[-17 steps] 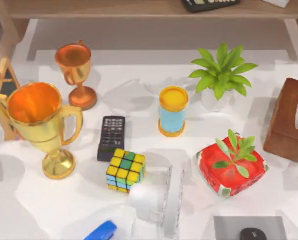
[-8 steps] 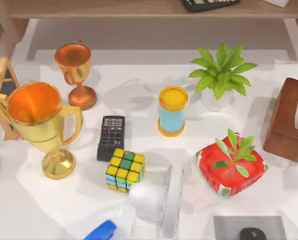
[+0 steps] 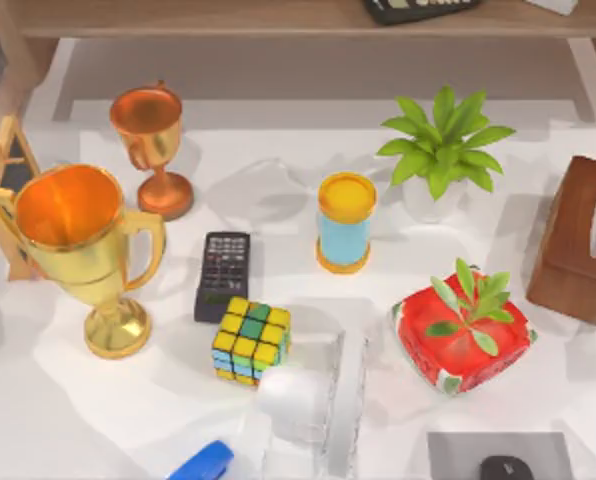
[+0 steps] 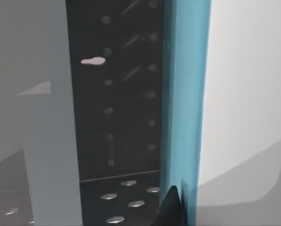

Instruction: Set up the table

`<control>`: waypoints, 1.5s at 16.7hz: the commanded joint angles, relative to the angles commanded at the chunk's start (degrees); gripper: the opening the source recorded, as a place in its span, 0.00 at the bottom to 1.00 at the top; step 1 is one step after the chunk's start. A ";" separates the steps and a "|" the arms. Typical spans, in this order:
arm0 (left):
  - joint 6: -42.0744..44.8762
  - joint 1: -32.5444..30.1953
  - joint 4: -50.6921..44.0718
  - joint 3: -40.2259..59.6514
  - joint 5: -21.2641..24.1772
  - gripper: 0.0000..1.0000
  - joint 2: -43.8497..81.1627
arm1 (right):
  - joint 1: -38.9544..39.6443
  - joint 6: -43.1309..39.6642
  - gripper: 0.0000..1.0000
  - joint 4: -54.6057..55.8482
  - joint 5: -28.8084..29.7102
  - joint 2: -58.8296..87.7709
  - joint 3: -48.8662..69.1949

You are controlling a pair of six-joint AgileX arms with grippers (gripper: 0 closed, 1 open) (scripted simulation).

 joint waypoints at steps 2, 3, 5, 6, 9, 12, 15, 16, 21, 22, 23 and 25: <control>0.00 0.00 0.00 0.00 0.00 0.68 0.00 | 0.00 0.00 1.00 0.00 0.00 0.00 0.00; 0.00 0.00 0.00 0.00 0.00 0.75 0.00 | 0.00 0.00 1.00 0.00 0.00 0.00 0.00; 0.00 0.00 0.00 0.00 0.00 0.90 0.00 | 0.00 0.00 1.00 0.00 0.00 0.00 0.00; 0.00 0.00 0.00 0.00 0.00 0.98 0.00 | 0.00 0.00 1.00 0.00 0.00 0.00 0.00; 0.00 0.00 0.00 0.00 0.00 1.00 0.00 | 0.00 0.00 1.00 0.00 0.00 0.00 0.00; 0.00 0.00 0.00 0.00 0.00 1.00 0.00 | 0.00 0.00 1.00 0.00 0.00 0.00 0.00; 0.00 0.15 0.00 -0.04 0.00 1.00 -0.04 | 0.00 0.00 1.00 0.00 0.00 0.00 0.00; 0.01 0.16 0.07 -0.17 0.08 1.00 -0.21 | 0.00 0.00 1.00 0.00 0.00 0.00 0.00; 0.49 2.23 1.64 -5.81 1.95 1.00 -5.02 | 0.00 0.00 1.00 0.00 0.00 0.00 0.00; 0.69 2.78 2.07 -7.18 2.50 1.00 -6.10 | 0.00 0.00 1.00 0.00 0.00 0.00 0.00; 0.94 3.31 2.44 -8.60 3.01 1.00 -6.96 | 0.00 0.00 1.00 0.00 0.00 0.00 0.00; 1.32 4.10 2.74 -10.82 3.66 1.00 -7.59 | 0.00 0.00 1.00 0.00 0.00 0.00 0.00</control>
